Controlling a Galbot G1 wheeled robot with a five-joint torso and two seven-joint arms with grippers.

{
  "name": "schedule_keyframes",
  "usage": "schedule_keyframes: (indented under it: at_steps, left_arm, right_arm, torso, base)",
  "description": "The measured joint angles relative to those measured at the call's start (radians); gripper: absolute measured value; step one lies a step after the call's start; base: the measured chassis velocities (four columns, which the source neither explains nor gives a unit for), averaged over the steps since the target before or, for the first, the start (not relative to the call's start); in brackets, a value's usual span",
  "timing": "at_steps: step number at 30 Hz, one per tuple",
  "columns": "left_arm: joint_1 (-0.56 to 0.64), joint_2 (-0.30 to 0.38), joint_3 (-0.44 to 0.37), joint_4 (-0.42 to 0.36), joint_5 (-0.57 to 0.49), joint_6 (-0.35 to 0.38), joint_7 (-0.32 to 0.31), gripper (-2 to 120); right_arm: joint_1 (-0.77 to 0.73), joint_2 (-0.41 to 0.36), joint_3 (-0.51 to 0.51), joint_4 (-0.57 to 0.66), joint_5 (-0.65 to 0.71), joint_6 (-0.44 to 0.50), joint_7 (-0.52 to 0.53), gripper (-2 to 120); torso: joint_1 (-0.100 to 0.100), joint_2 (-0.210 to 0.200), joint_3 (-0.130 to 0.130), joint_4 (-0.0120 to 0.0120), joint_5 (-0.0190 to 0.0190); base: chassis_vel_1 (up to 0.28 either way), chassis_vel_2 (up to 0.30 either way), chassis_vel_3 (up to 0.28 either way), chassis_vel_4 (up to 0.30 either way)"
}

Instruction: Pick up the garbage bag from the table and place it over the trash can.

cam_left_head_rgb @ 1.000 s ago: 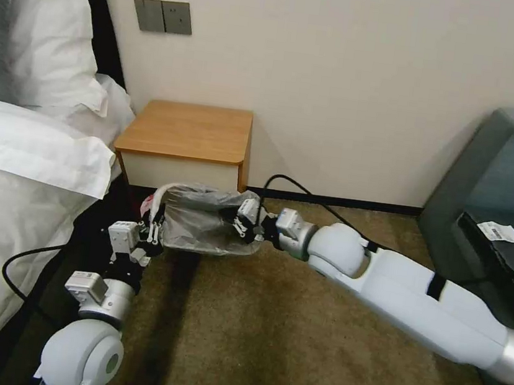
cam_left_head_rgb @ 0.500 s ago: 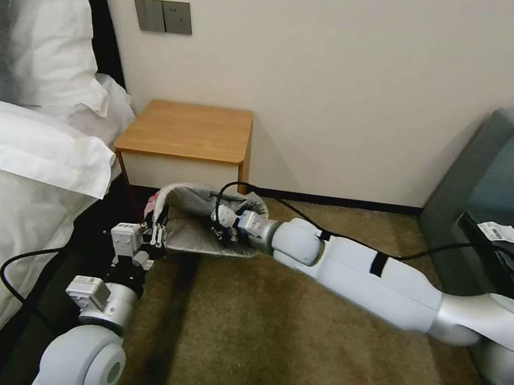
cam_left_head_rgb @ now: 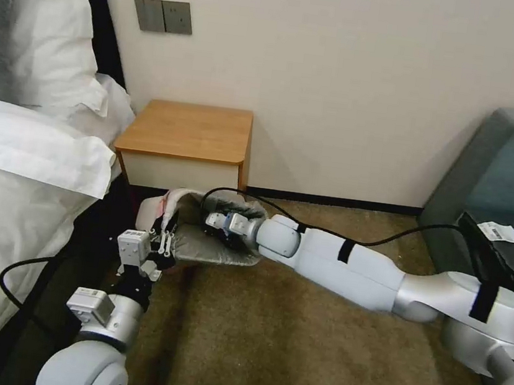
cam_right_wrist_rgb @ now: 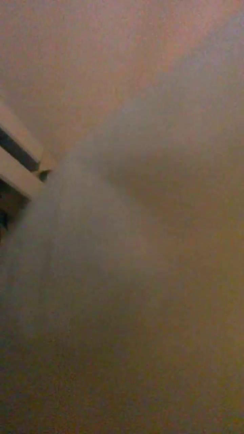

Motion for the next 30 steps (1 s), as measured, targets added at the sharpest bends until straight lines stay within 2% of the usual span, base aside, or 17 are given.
schedule_keyframes:
  at_steps: [11, 17, 20, 21, 23, 24, 27, 30]
  left_arm:
    - [0.005, -0.012, 0.014, 0.009, 0.021, 0.000, -0.001, 11]
    - [0.000, -0.010, 0.005, 0.029, 0.024, -0.002, -0.003, 11]
    - [-0.023, -0.008, -0.010, 0.062, 0.015, 0.001, -0.012, 11]
    - [-0.023, -0.008, -0.010, 0.062, 0.015, 0.001, -0.012, 11]
    - [-0.048, -0.007, -0.020, 0.090, -0.008, 0.015, -0.026, 11]
    - [-0.048, -0.007, -0.020, 0.090, -0.008, 0.015, -0.026, 11]
    - [-0.066, -0.004, -0.024, 0.114, -0.034, 0.036, -0.047, 11]
    - [-0.071, -0.003, -0.030, 0.118, -0.046, 0.044, -0.054, 11]
  right_arm:
    - [0.029, 0.054, -0.052, -0.048, 0.006, -0.001, 0.001, 0]
    - [0.028, 0.040, -0.051, -0.016, 0.020, -0.001, 0.019, 0]
    - [0.031, -0.021, -0.044, 0.106, 0.072, -0.017, 0.053, 0]
    - [0.031, -0.021, -0.044, 0.106, 0.072, -0.017, 0.053, 0]
    - [0.040, -0.081, -0.049, 0.237, 0.118, -0.036, 0.089, 0]
    - [0.040, -0.081, -0.049, 0.237, 0.118, -0.036, 0.089, 0]
    - [0.016, -0.156, -0.030, 0.391, 0.136, -0.059, 0.116, 0]
    - [-0.023, -0.199, 0.013, 0.452, 0.135, -0.068, 0.125, 0]
  torso:
    - [0.000, 0.000, 0.000, 0.0001, 0.0000]
    - [0.000, 0.000, 0.000, 0.0000, 0.0001]
    - [0.000, 0.000, 0.000, 0.0000, 0.0002]
    - [0.000, 0.000, 0.000, 0.0000, 0.0002]
    - [0.000, 0.000, 0.000, -0.0003, 0.0002]
    - [0.000, 0.000, 0.000, -0.0003, 0.0002]
    - [0.000, 0.000, 0.000, -0.0002, 0.0000]
    - [0.000, 0.000, 0.000, -0.0002, 0.0002]
  base:
    - [0.000, 0.000, 0.000, 0.000]
    - [0.000, 0.000, 0.000, 0.000]
    - [0.000, 0.000, 0.000, 0.000]
    - [0.000, 0.000, 0.000, 0.000]
    - [0.000, 0.000, 0.000, 0.000]
    - [0.000, 0.000, 0.000, 0.000]
    - [0.000, 0.000, 0.000, 0.000]
    - [0.000, 0.000, 0.000, 0.000]
